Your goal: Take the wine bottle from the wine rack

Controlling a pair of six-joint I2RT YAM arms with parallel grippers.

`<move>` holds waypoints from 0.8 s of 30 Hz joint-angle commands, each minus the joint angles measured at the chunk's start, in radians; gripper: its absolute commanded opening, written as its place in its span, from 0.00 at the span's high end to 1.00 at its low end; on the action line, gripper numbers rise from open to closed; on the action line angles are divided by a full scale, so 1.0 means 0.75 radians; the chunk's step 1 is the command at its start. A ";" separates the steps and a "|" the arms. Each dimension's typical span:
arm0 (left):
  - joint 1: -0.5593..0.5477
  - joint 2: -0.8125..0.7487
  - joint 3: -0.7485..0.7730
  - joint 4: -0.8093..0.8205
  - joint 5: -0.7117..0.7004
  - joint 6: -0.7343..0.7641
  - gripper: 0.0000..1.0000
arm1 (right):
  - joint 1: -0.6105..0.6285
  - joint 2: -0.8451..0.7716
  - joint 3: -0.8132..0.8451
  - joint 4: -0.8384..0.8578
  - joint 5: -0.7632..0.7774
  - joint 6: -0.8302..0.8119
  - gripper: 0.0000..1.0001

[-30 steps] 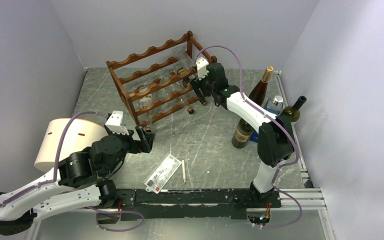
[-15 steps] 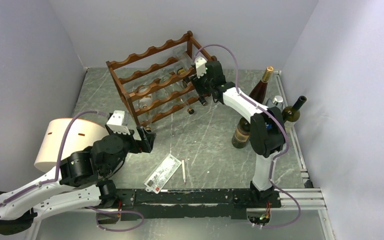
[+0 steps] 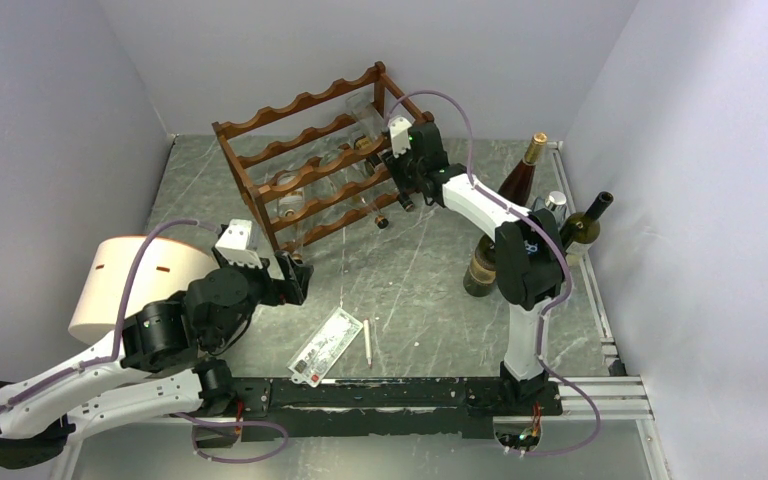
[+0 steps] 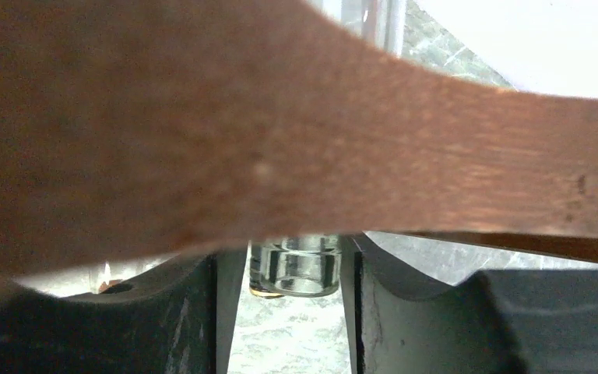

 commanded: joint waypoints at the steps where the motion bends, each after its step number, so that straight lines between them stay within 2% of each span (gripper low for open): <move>1: 0.007 0.003 0.044 0.041 -0.001 0.020 0.01 | -0.008 0.015 0.087 0.019 -0.016 0.009 0.56; 9: 0.007 0.017 0.018 0.079 0.032 0.007 0.01 | -0.008 -0.118 -0.021 0.019 0.001 0.019 1.00; 24: 0.009 0.067 0.011 0.116 0.086 0.002 0.01 | -0.008 -0.355 -0.326 0.087 0.012 0.093 1.00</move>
